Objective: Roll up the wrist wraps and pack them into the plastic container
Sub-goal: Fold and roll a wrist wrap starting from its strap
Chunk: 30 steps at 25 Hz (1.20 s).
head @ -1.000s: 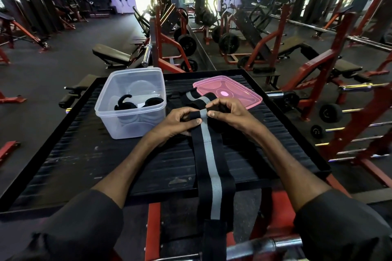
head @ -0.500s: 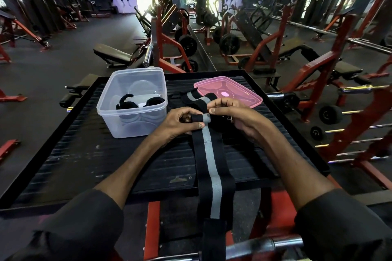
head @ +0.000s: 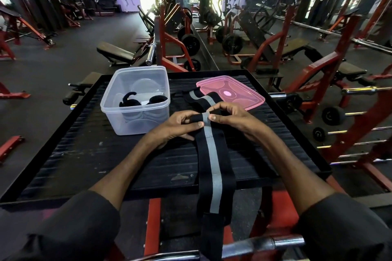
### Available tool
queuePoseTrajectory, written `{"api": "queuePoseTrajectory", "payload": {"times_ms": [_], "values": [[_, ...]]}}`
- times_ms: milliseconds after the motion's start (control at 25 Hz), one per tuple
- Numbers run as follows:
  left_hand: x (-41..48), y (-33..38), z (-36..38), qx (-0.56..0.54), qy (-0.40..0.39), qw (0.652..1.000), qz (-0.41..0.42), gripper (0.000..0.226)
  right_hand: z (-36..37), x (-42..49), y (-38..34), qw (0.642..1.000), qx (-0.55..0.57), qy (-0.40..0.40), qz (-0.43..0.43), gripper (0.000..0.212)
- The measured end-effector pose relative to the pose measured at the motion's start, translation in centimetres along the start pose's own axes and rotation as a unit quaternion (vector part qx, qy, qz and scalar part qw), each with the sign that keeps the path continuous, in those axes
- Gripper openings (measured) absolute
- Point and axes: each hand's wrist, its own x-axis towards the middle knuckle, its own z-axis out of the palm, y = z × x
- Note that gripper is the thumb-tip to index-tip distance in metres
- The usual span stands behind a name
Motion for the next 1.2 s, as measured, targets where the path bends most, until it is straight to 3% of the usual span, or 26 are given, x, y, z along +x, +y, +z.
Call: {"api": "queuePoseTrajectory", "payload": {"times_ms": [280,520,640,760,1040,1200], "values": [[-0.7,-0.3,0.8,0.023,0.014,1.0,0.005,0.03,0.5,-0.8,0.4,0.999,-0.01,0.012,-0.033,0.029],[-1.2,0.1,2.0,0.049,0.073,0.995,0.056,0.029,0.3,-1.3,-1.6,0.985,0.141,0.015,0.101,0.029],[-1.7,0.3,2.2,0.056,0.073,0.992,0.086,0.03,0.2,-1.6,-1.5,0.988,0.087,0.012,0.129,0.03],[-2.2,0.6,2.3,0.064,0.077,0.987,0.122,0.036,0.0,-2.2,-0.9,0.986,-0.007,-0.05,0.16,0.035],[-2.3,0.1,2.3,0.055,-0.015,0.998,-0.016,0.032,0.2,-3.2,0.4,0.999,-0.027,-0.022,0.001,0.028],[-2.6,0.1,2.5,0.06,-0.013,0.998,-0.007,0.032,0.3,-3.6,1.0,0.996,-0.074,-0.01,-0.039,0.031]]}}
